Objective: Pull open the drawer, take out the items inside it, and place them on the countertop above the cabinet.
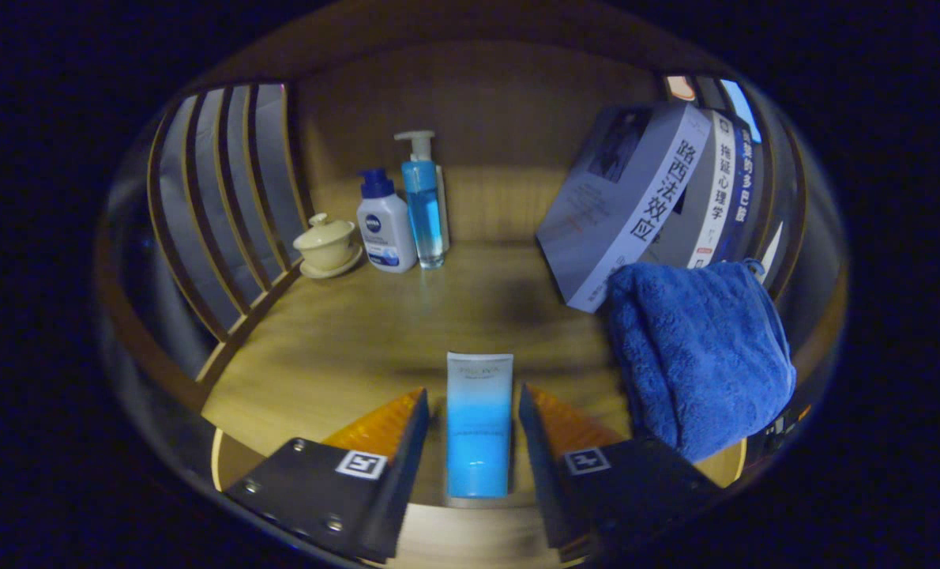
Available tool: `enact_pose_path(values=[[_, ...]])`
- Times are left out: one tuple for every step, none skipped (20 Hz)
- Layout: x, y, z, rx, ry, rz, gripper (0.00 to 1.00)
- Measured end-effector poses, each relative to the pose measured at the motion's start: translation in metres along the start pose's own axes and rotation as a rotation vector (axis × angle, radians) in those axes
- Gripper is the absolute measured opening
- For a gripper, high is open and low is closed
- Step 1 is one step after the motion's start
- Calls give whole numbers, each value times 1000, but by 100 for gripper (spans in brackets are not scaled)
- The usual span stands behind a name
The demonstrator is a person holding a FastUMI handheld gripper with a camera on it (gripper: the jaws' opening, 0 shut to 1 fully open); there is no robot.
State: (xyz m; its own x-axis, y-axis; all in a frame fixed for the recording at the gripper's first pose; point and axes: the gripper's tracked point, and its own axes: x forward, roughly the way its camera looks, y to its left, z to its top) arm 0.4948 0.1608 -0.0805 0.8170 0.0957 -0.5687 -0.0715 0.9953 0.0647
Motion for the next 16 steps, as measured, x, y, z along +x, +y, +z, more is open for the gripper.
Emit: enact_pose_path(values=[[-12,0,6,3,-28,-1,75],[-26,-1,11,6,-58,4,83],[-42,2,17,9,-91,18,88],[-59,3,21,11,-121,24,92],[-78,3,24,12,-150,36,96],[-99,4,25,11,-178,50,98],[-119,4,25,12,-206,63,97],[-138,5,22,13,-230,74,98],[-156,5,17,15,-250,87,98],[-173,6,9,15,-271,100,97],[-189,7,1,11,-288,109,97],[-201,7,-11,3,-303,114,97],[-213,5,-23,-3,-317,113,97],[-225,5,-37,-3,-334,117,97],[-235,7,-50,0,-351,123,97],[-243,8,-65,2,-367,128,97]])
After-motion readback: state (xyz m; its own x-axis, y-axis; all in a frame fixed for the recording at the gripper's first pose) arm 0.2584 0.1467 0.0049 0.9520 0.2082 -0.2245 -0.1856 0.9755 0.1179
